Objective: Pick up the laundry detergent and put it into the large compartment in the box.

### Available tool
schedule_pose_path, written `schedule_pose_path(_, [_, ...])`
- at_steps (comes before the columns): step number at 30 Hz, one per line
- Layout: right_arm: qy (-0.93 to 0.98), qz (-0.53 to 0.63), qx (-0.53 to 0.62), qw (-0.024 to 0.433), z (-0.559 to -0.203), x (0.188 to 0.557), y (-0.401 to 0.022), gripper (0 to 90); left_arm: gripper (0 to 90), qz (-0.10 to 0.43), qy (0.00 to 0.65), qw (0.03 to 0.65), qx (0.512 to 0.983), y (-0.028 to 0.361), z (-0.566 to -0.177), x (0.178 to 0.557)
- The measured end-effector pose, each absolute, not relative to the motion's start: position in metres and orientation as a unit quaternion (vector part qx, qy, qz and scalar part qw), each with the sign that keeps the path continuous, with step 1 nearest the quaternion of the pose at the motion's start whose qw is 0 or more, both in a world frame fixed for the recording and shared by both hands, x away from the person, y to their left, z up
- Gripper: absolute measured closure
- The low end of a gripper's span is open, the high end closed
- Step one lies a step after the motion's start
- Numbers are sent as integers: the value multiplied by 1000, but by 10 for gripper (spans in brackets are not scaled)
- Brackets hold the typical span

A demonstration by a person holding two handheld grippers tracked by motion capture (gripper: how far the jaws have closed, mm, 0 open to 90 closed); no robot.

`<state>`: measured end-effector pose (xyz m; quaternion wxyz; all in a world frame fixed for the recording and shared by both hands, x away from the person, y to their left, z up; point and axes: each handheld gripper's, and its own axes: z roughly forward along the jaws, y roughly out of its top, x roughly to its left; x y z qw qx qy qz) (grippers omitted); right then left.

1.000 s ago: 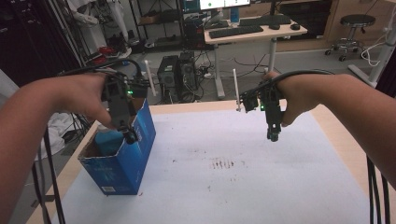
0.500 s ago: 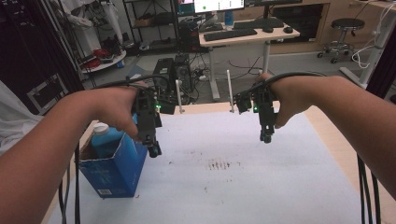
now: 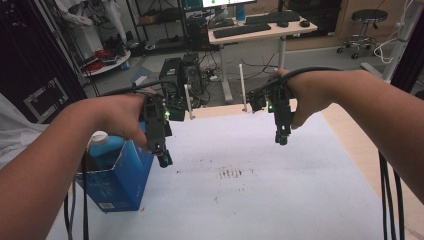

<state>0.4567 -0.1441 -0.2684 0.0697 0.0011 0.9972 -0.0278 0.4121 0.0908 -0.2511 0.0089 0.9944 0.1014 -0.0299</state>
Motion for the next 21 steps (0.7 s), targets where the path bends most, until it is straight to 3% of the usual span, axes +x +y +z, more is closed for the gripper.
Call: schedule_pose_path(21, [997, -24, 2, 74, -262, 454, -148, 8, 16, -29, 95, 9, 995, 88, -244, 410])
